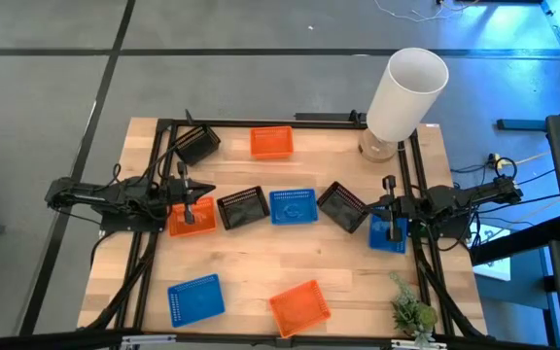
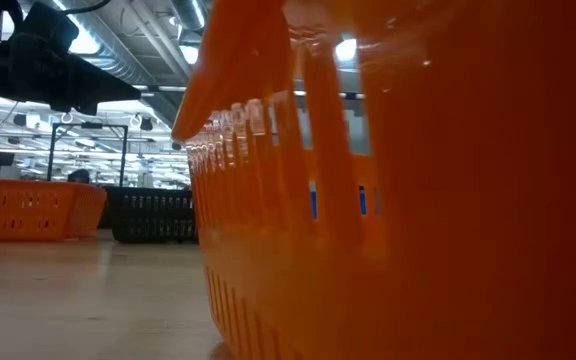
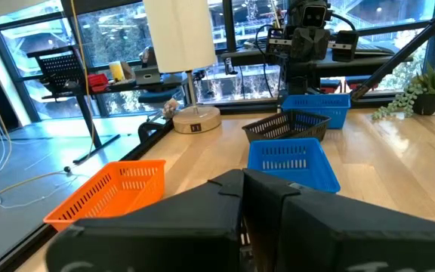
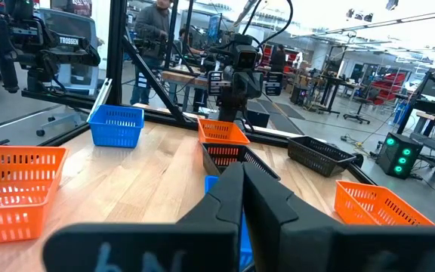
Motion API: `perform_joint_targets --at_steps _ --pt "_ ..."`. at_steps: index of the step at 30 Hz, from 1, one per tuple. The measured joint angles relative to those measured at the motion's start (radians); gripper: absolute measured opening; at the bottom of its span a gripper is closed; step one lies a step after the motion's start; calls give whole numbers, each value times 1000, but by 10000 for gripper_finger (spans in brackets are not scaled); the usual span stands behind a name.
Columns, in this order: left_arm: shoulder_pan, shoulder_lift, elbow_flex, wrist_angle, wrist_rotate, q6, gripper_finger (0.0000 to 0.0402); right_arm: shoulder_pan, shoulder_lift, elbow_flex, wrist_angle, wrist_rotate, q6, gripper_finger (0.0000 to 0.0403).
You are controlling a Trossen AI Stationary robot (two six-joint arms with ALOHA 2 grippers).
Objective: Stack baskets by color
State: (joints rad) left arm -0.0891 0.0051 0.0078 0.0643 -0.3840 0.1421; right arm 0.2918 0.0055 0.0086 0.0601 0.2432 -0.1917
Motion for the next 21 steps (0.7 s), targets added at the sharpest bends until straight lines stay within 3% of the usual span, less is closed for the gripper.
perform_joint_targets --at_steps 21 --pt "0 0 0 0 -1 22 0 0 0 0 3 0 18 12"
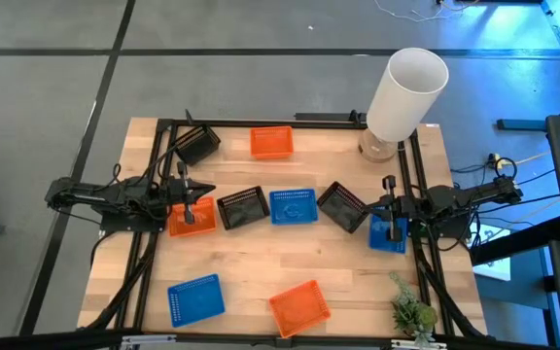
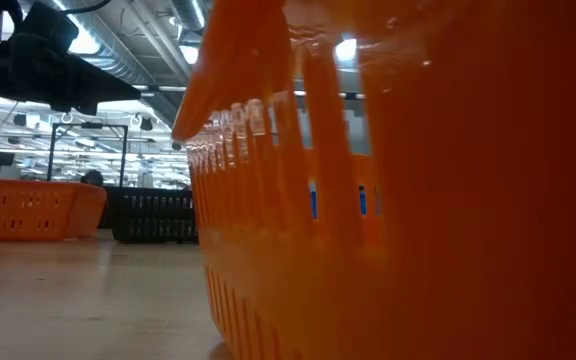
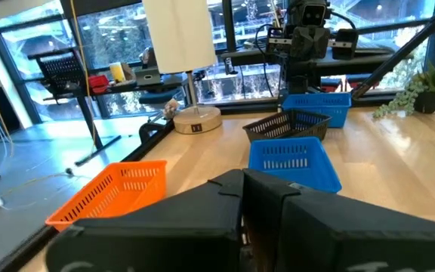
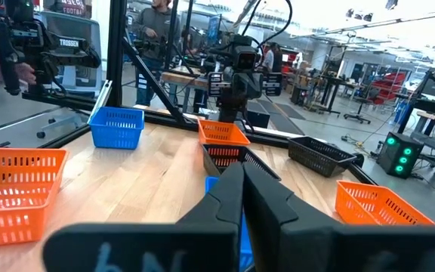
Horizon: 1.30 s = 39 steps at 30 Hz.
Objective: Stack baskets by color
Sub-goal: Stack the top black bin on top of the bottom left black bin
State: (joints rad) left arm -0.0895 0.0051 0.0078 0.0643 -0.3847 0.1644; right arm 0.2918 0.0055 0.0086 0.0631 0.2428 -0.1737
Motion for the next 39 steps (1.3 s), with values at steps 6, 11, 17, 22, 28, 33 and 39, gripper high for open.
perform_joint_targets --at_steps 6,11,17,22,28,33,39 --pt "0 0 0 1 0 17 0 0 0 0 0 0 58 12" --pt "1 3 38 68 -25 29 0 0 0 0 0 0 63 12" --pt "-1 108 245 32 -30 91 0 0 0 0 14 0 62 12" --pt "-1 333 489 -181 -86 93 0 0 0 0 55 0 61 12" --pt "-1 640 796 -565 -148 -125 0 0 0 0 110 -7 63 12" --pt "0 807 1028 -965 -156 -406 0 0 0 0 137 -61 61 12" --pt "0 894 1120 -1176 -81 -668 0 0 0 0 146 -61 64 12"
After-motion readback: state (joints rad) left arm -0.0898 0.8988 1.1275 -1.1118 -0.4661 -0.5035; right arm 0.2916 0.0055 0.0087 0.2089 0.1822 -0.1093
